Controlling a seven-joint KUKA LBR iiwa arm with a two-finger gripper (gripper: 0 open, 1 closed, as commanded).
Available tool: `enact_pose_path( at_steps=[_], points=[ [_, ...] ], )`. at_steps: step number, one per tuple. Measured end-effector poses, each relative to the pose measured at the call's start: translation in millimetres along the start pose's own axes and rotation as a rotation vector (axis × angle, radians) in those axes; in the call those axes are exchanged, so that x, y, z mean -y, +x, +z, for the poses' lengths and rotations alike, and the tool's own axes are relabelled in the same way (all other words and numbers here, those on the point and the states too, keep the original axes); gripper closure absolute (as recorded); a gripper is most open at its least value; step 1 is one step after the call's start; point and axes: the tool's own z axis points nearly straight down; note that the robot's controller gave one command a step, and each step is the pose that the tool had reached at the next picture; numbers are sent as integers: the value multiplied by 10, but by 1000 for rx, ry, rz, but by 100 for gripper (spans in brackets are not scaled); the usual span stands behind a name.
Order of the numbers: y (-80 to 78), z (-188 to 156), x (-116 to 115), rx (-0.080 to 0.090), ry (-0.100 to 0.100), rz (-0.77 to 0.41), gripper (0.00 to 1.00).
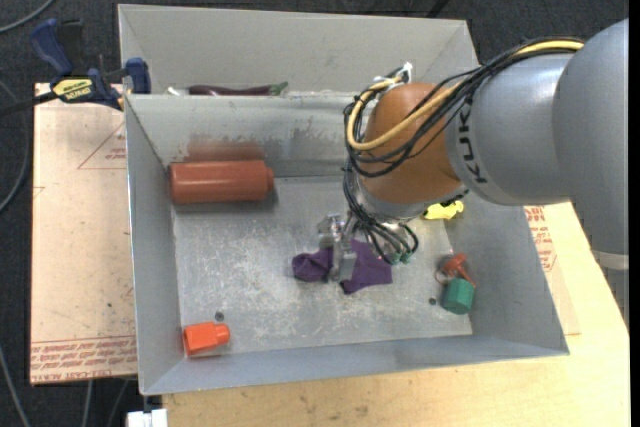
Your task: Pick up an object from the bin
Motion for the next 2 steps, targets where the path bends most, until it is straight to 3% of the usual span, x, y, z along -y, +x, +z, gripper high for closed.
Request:
enact_pose_path(
  at_steps=[1,2],
  points=[
    [0,0,0,0,0,0,100],
    [6,-1184,66,4,-1,-83,100]
  ],
)
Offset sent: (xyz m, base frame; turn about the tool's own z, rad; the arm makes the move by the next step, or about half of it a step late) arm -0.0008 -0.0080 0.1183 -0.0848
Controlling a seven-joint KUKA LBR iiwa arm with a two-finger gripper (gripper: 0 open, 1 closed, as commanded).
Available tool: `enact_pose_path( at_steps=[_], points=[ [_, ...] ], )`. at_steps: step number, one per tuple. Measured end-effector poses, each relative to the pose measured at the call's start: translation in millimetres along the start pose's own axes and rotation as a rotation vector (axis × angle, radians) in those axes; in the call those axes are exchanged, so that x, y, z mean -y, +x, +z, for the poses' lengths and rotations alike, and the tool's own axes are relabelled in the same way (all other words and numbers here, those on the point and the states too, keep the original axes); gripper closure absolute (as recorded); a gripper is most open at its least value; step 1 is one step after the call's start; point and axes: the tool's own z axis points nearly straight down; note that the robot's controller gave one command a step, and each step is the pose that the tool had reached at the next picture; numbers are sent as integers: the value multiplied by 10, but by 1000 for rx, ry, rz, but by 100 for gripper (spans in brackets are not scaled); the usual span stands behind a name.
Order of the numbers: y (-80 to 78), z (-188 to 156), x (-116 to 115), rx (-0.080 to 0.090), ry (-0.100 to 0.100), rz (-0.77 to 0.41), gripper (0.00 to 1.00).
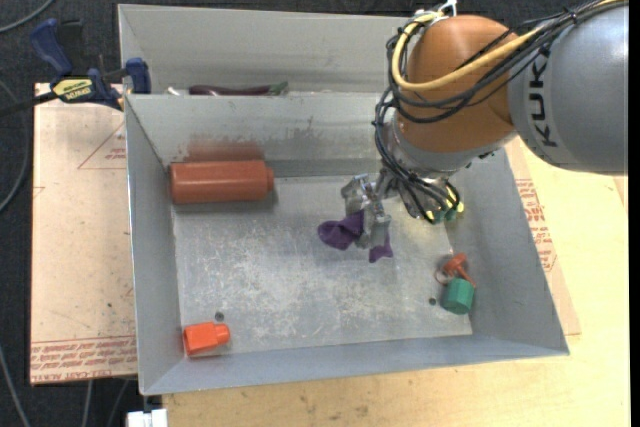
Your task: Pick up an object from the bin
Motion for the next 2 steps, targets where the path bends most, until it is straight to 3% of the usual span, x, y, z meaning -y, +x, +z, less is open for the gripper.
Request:
enact_pose_path(
  at_steps=[1,2],
  points=[
    [0,0,0,0,0,0,100],
    [58,-1255,-27,5,0,-63,100]
  ],
)
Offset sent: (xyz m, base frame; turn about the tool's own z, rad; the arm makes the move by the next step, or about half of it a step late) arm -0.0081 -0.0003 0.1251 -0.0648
